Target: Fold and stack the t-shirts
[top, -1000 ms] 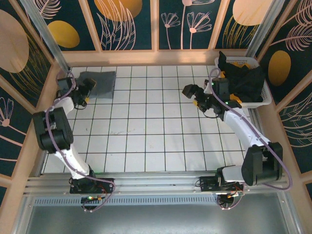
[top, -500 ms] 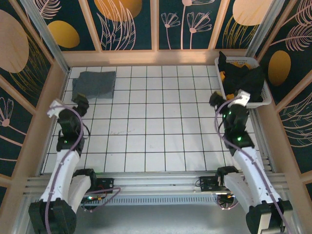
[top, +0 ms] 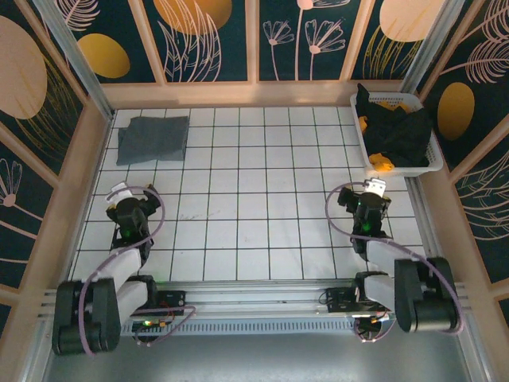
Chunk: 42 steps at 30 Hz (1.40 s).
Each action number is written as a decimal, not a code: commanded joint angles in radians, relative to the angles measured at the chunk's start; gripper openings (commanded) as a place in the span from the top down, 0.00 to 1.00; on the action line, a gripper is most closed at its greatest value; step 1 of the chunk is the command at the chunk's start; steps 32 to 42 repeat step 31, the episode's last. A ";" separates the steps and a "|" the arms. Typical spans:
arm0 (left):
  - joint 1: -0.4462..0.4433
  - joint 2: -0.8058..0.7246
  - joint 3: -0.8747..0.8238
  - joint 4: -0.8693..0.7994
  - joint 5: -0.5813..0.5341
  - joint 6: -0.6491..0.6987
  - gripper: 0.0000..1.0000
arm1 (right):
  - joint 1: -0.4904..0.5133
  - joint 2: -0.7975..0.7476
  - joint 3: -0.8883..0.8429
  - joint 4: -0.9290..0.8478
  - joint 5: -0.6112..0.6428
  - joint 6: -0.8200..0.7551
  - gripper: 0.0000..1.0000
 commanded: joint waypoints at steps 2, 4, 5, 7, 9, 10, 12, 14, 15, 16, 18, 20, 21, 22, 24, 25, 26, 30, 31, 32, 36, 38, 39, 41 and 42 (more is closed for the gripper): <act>0.000 0.151 0.075 0.295 0.074 0.073 0.01 | -0.043 0.124 0.067 0.289 -0.109 -0.044 0.01; 0.000 0.215 0.112 0.337 0.111 0.117 0.01 | -0.070 0.173 0.075 0.353 -0.162 -0.007 0.01; 0.000 0.252 0.114 0.374 0.111 0.120 0.01 | -0.071 0.198 0.076 0.363 -0.168 -0.006 0.01; -0.005 0.270 0.131 0.361 0.145 0.144 0.01 | -0.071 0.243 0.042 0.463 -0.202 -0.019 0.01; -0.027 0.287 0.094 0.451 0.175 0.183 0.01 | -0.070 0.300 0.007 0.590 -0.244 -0.040 0.01; -0.032 0.331 0.046 0.587 0.168 0.186 0.01 | -0.071 0.286 0.022 0.537 -0.245 -0.041 0.01; -0.033 0.342 0.025 0.606 0.138 0.168 0.01 | -0.073 0.289 0.038 0.510 -0.245 -0.042 0.01; -0.035 0.354 0.031 0.634 0.130 0.173 0.01 | -0.073 0.288 0.039 0.504 -0.246 -0.042 0.01; -0.035 0.346 0.031 0.611 0.132 0.172 0.01 | -0.072 0.289 0.039 0.508 -0.247 -0.043 0.01; -0.035 0.335 0.034 0.586 0.133 0.173 0.01 | -0.071 0.289 0.039 0.506 -0.246 -0.043 0.01; -0.035 0.337 0.034 0.595 0.131 0.173 0.01 | -0.072 0.288 0.039 0.507 -0.246 -0.042 0.01; -0.035 0.337 0.032 0.603 0.131 0.174 0.01 | -0.071 0.289 0.039 0.507 -0.246 -0.042 0.01; -0.035 0.334 0.030 0.600 0.133 0.174 0.01 | -0.072 0.289 0.039 0.509 -0.246 -0.042 0.01; -0.035 0.337 0.027 0.610 0.135 0.174 0.01 | -0.071 0.289 0.038 0.507 -0.247 -0.043 0.01; -0.035 0.335 0.027 0.609 0.135 0.174 0.01 | -0.071 0.288 0.039 0.507 -0.246 -0.042 0.01; -0.035 0.334 0.028 0.606 0.135 0.174 0.01 | -0.072 0.290 0.039 0.507 -0.245 -0.043 0.01; -0.035 0.335 0.027 0.607 0.135 0.174 0.01 | -0.073 0.290 0.041 0.503 -0.246 -0.042 0.01; -0.035 0.334 0.027 0.606 0.135 0.174 0.01 | -0.073 0.289 0.040 0.506 -0.245 -0.042 0.01; -0.035 0.335 0.029 0.608 0.135 0.174 0.01 | -0.073 0.289 0.039 0.506 -0.246 -0.043 0.01; -0.035 0.335 0.029 0.608 0.135 0.174 0.01 | -0.073 0.289 0.039 0.506 -0.246 -0.043 0.01; -0.035 0.335 0.029 0.608 0.135 0.174 0.01 | -0.073 0.289 0.039 0.506 -0.246 -0.043 0.01; -0.035 0.335 0.029 0.608 0.135 0.174 0.01 | -0.073 0.289 0.039 0.506 -0.246 -0.043 0.01; -0.035 0.335 0.029 0.608 0.135 0.174 0.01 | -0.073 0.289 0.039 0.506 -0.246 -0.043 0.01; -0.035 0.335 0.029 0.608 0.135 0.174 0.01 | -0.073 0.289 0.039 0.506 -0.246 -0.043 0.01; -0.035 0.335 0.029 0.608 0.135 0.174 0.01 | -0.073 0.289 0.039 0.506 -0.246 -0.043 0.01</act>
